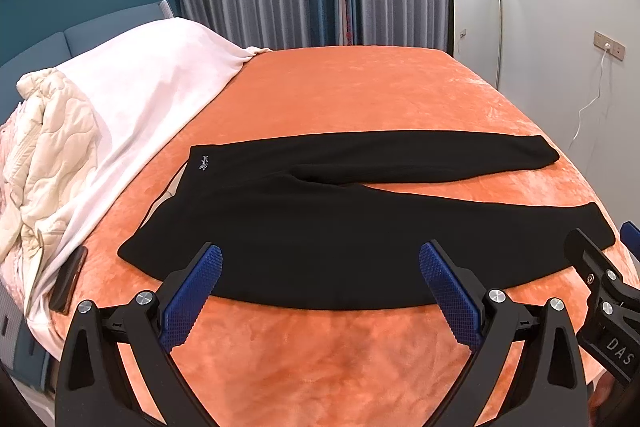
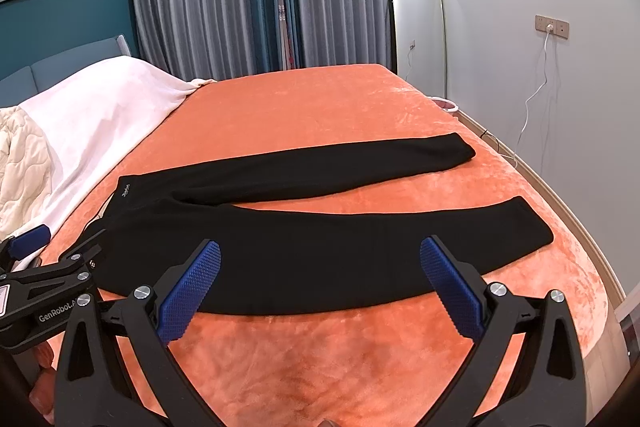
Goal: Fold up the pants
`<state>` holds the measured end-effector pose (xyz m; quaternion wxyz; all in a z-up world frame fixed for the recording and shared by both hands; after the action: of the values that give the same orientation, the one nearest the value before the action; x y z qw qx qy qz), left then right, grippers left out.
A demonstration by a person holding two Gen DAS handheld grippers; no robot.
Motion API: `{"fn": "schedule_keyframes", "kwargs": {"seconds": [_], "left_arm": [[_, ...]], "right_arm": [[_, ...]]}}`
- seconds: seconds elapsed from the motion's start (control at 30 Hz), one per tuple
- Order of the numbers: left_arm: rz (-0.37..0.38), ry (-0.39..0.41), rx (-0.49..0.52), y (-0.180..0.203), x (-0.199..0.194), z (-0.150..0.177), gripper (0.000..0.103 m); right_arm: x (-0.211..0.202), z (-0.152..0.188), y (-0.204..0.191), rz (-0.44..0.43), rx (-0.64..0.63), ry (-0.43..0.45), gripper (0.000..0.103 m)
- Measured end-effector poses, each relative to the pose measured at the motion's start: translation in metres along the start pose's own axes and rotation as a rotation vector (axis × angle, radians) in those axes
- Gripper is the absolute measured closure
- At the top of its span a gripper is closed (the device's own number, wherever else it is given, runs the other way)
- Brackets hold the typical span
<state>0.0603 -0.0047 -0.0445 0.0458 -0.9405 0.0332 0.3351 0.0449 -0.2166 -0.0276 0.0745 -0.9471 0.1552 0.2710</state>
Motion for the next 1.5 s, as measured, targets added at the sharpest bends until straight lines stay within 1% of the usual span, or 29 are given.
{"fn": "schedule_keyframes", "kwargs": {"seconds": [0.57, 1.5], "left_arm": [[-0.003, 0.0, -0.002, -0.0026, 0.0025, -0.0009, 0.005], [-0.006, 0.001, 0.004, -0.0016, 0.002, 0.0006, 0.006]], "right_arm": [[0.0017, -0.0032, -0.0084, -0.004, -0.015, 0.005, 0.005], [0.0046, -0.0022, -0.0067, -0.008, -0.01, -0.001, 0.005]]}}
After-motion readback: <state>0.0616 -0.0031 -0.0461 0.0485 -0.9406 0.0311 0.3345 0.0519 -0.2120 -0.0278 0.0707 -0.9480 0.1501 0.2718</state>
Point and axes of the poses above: each gripper's, at about its wrist camera, not at the fingertips, and x roughly the way its jaws point, y to its right, z to its underside, the point moved 8 cm from there along x, roughly the way its jaws point
